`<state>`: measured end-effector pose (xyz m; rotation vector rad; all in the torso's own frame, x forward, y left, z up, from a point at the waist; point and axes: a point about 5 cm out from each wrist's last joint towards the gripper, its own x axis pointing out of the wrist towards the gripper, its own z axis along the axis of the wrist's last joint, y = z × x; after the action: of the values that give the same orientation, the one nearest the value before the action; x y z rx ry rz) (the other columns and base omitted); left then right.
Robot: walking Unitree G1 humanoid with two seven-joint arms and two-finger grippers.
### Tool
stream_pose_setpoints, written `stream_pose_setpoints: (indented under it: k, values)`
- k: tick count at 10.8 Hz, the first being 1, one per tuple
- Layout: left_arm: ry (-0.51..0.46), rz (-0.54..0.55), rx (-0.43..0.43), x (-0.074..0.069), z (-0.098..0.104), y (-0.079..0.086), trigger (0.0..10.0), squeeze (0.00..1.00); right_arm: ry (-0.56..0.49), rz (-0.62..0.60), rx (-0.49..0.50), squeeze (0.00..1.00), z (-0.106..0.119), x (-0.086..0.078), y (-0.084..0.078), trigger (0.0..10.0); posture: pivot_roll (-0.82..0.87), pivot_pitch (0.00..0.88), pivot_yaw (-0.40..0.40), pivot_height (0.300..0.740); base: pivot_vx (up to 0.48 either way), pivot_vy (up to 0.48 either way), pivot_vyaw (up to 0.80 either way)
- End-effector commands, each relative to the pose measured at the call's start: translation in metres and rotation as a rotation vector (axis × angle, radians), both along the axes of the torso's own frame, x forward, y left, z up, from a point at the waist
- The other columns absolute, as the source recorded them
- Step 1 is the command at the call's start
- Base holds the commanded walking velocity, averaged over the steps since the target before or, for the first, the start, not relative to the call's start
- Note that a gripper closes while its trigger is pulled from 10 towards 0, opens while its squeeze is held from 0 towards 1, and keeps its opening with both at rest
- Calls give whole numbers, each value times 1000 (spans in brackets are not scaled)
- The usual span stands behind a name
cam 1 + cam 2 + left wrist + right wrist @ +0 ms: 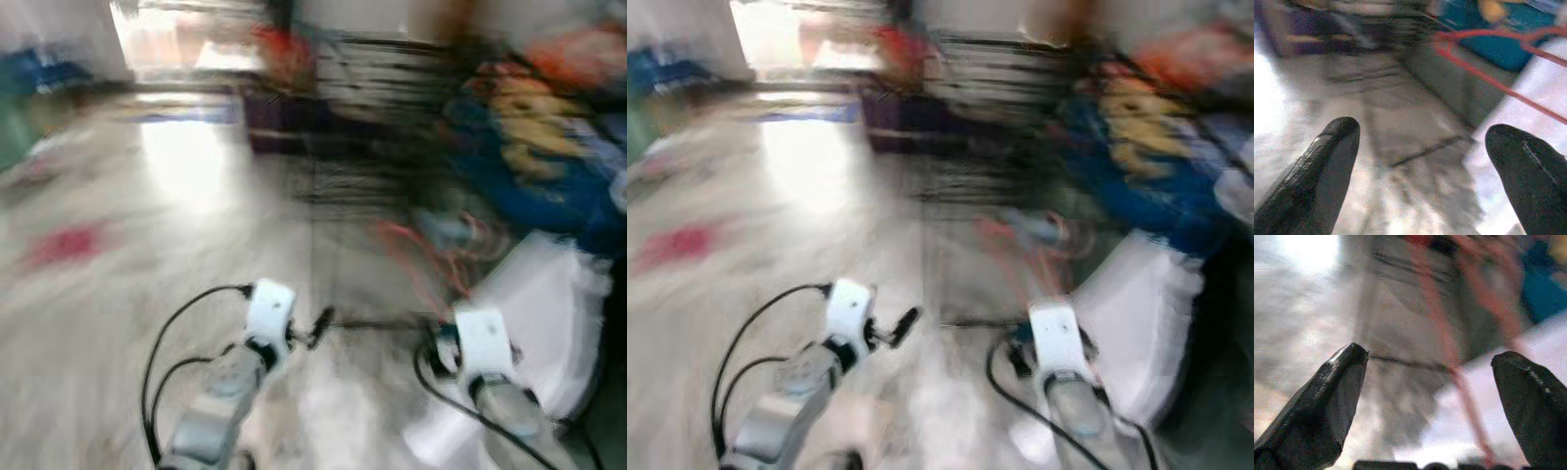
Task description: Hang hanger
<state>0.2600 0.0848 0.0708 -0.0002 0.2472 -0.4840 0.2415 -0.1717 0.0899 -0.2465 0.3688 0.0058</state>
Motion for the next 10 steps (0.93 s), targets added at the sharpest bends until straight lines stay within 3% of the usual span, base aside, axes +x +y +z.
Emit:
stream_pose_setpoints:
  k: [1,4,5,7,8,10]
  values:
    - [-7,-4,17,2,2,1,10000,0,12,-13,6,1000,-5,-5,-1,10000,-28,0,-52,740,-341,0,0]
    - [-52,97,72,6,9,44,10000,0,-13,-1,25,1000,-6,11,6,10000,41,0,-39,740,-197,0,0]
    - [-68,127,90,7,11,52,10000,0,-14,8,49,0,-9,16,10,10000,65,0,-38,740,0,0,0]
    - [-114,216,110,6,15,67,10000,0,-36,10,109,0,-9,30,15,10000,116,0,-39,740,0,0,0]
    - [-157,313,97,1,19,80,10000,0,-56,14,108,0,-8,38,13,10000,136,0,-45,740,0,0,0]
    - [-184,394,87,-12,16,93,10000,0,-102,21,69,0,-9,40,6,10000,149,0,-60,740,0,0,0]
